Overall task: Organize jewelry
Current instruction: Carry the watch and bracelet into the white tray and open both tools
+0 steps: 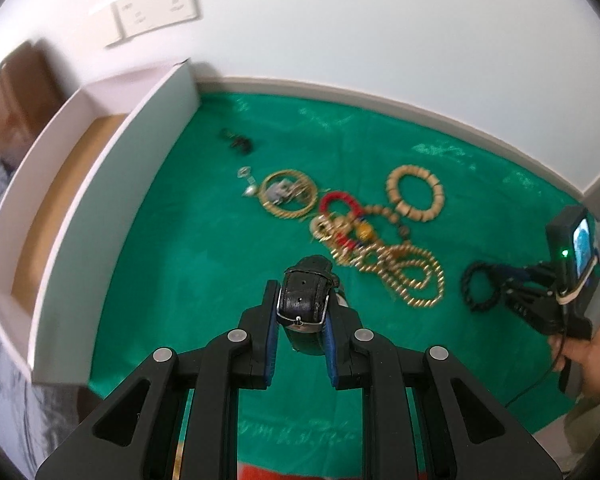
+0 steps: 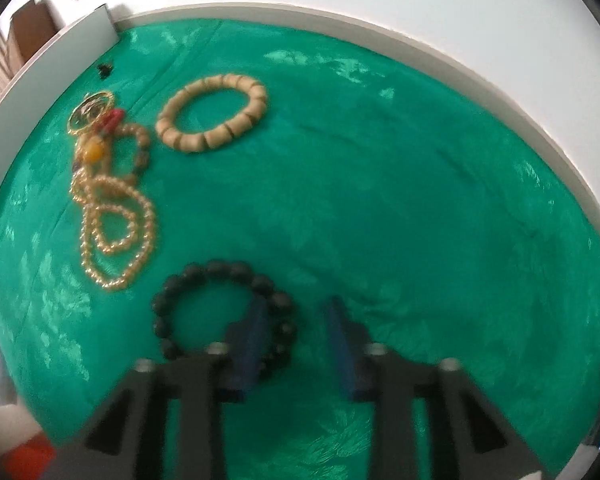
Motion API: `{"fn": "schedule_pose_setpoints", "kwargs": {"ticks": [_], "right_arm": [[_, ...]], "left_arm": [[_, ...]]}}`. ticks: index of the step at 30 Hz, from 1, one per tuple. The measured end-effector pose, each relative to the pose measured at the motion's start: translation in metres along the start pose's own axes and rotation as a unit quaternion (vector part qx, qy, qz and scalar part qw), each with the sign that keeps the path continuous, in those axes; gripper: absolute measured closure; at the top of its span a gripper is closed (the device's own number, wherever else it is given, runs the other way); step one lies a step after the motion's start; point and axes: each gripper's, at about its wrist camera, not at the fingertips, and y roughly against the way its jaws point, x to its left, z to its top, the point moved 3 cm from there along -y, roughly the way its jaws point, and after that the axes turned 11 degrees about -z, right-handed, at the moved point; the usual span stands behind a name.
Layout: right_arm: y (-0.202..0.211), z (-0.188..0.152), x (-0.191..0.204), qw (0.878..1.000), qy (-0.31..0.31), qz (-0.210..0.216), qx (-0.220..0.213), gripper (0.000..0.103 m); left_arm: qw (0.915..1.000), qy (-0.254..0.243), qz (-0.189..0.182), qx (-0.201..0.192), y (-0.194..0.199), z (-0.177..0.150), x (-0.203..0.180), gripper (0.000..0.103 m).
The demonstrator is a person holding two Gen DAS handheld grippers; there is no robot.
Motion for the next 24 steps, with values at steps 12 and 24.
{"fn": "schedule_pose_setpoints", "kwargs": {"ticks": [12,24], "right_arm": [[0.115,0.037,0.022,0.995,0.011,-0.006,-0.094,0.089],[0.252,0.138,0.149,0.975,0.028,0.097,-0.198,0.089]], "left_arm": [[0.9993,0.021,-0.001,-0.029,0.051,-0.005,0.055,0.085],[0.9916,0.103,0.039,-0.068,0.112,0.008,0.214,0.085]]}}
